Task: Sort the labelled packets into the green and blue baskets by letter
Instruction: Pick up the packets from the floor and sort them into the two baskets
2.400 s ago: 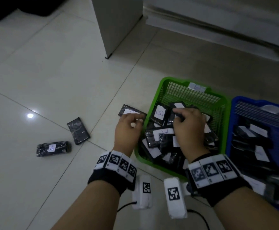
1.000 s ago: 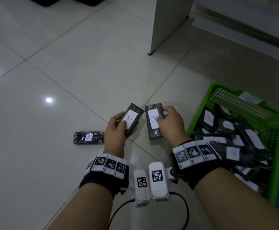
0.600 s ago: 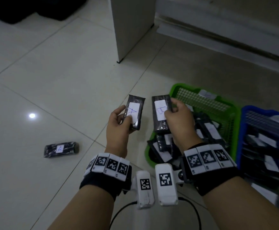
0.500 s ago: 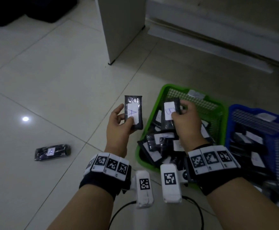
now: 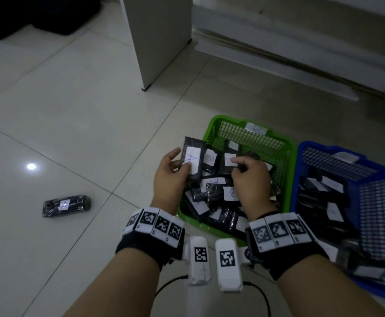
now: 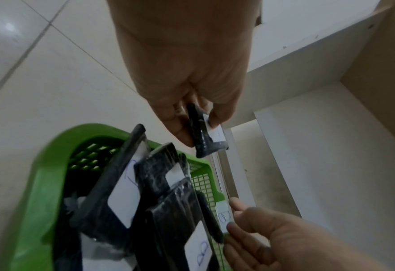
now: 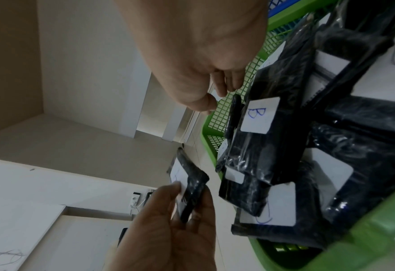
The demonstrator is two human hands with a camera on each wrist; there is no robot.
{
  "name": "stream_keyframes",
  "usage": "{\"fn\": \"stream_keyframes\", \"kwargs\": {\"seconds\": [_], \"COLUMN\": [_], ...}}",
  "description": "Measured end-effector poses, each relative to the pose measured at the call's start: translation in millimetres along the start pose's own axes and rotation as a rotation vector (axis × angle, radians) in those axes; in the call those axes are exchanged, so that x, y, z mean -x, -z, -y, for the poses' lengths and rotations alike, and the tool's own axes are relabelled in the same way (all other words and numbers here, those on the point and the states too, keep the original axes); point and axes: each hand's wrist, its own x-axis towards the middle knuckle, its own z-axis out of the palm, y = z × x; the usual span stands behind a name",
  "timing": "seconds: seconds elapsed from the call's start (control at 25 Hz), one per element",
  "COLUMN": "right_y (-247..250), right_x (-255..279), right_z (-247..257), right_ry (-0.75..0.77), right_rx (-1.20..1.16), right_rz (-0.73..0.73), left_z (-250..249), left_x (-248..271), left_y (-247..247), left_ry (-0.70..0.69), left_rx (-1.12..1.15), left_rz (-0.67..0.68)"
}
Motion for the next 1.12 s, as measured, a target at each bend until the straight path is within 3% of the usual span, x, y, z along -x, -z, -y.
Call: {"fn": "stream_keyframes", "kwargs": {"seconds": [0.2,0.36,0.48,0.64,0.72,0.84,0.96,1.12], "right_y": [38.7,96.2,134.6,148.5,146.1,141.0,130.2,92.4], "right_x": [10.1,16.2,19.6,31.3,37.0,41.7,44.8,60.2], "right_z": [-25.4,-68.4,-113.0,-161.4,-174.1,-174.2,-150.8,-90.5], "right_ry": [-0.031,-0.099,-0.214,-0.241,-0.242,-0.249,-0.234,-0.003], "right_rx": [0.009,0.208,0.362,0.447,0.434,0.428,0.417,0.299], "right_rz": [-0.162,-0.253,-0.187,0.017,0.06,0.058,0.014,-0.016], "left_z": [-3.9,13.6,36.5,66.6,77.2,70.9,51.5,15.2], "left_x": [12.9,28.2,42.6,53.6,55.7,59.3,56.7,54.2], "left_y": [-48.7,-121.4,-183.2,-233.6,-236.8,-218.6,-177.8,-79.9], "left_ry": [-0.04,-0.075,-0.118,-0.19,-0.245,-0.282,-0.231,-0.281], "left_rx": [-0.014,-0.1,-0.265,-0.523,-0.662,-0.687,-0.57,-0.524], "left_rz": [0.096,0.235,0.273,0.414,0.501,0.517,0.449,0.267]}}
